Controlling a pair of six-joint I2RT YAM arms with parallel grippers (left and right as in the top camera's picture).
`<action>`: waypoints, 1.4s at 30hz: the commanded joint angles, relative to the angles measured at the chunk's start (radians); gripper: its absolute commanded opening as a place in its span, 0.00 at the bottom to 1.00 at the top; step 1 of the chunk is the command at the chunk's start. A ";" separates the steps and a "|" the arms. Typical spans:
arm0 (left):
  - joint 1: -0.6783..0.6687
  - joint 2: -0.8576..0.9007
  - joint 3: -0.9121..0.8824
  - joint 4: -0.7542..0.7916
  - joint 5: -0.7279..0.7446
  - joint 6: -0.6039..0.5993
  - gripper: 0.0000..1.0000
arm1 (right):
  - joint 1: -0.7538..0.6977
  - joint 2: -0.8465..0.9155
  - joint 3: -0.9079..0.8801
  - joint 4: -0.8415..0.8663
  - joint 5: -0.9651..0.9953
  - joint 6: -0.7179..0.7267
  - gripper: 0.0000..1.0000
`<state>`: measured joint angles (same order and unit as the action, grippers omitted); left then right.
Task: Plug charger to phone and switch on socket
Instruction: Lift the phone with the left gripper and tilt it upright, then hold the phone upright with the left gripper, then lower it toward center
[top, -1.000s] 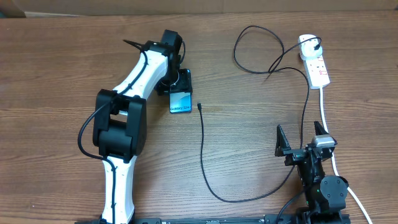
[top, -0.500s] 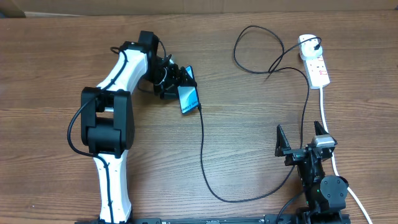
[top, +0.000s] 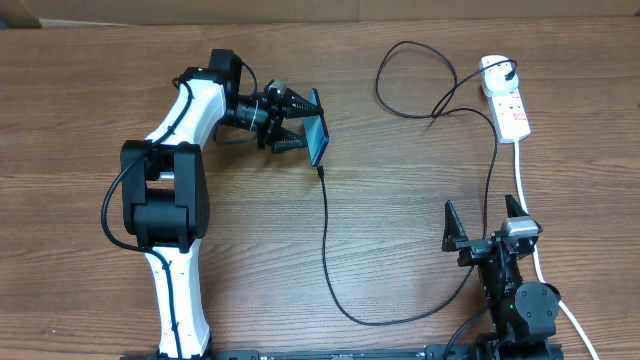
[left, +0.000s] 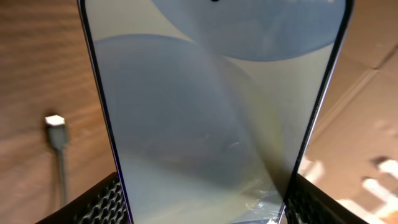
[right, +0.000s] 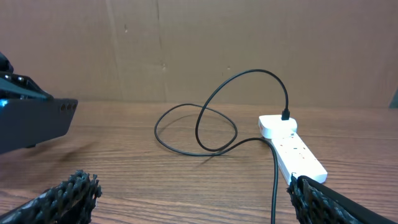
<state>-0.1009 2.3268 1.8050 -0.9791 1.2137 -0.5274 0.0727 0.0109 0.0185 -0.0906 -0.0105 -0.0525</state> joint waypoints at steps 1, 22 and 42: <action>0.003 0.009 -0.001 0.000 0.179 -0.095 0.57 | 0.000 -0.008 -0.010 0.006 0.009 -0.001 1.00; 0.002 -0.008 -0.001 -0.042 0.369 -0.221 0.50 | 0.000 -0.008 -0.010 0.006 0.009 -0.001 1.00; 0.005 -0.272 -0.001 -0.071 0.368 -0.261 0.51 | 0.000 -0.008 -0.010 0.006 0.009 -0.001 1.00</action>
<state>-0.1009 2.1399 1.8019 -1.0504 1.5196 -0.7547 0.0727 0.0109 0.0185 -0.0898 -0.0109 -0.0525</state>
